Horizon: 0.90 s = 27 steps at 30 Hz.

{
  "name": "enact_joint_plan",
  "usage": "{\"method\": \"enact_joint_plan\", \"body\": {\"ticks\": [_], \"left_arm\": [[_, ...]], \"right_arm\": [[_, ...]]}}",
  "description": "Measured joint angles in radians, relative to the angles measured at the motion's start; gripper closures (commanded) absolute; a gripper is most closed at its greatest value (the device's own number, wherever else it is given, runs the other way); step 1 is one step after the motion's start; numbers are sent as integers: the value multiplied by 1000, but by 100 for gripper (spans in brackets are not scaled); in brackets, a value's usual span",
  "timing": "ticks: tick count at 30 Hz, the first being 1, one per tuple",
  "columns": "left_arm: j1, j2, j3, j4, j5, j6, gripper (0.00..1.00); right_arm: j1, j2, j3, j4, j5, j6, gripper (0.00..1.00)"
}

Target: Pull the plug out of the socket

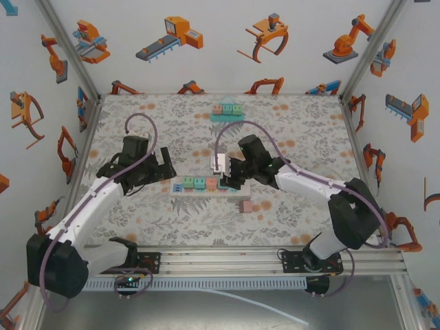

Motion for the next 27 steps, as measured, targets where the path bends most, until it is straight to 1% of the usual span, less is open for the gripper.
{"method": "enact_joint_plan", "body": {"ticks": [7,13,17,19,21,27], "left_arm": [[12,97,-31,64,11,-40,14],[13,181,-31,92,30,-49,22],[13,227,-31,103,53,-52,24],[13,247,-31,108,64,-52,26],[13,264,-31,108,63,-52,30],[13,296,-31,92,55,-52,39]], "right_arm": [[3,79,3,-6,-6,-17,56],[3,96,5,-13,-2,-23,66],[3,98,14,-23,1,-23,71],[3,106,27,-38,3,-23,73],[3,112,40,-53,6,-23,74],[3,119,49,-62,8,-23,75]]}}
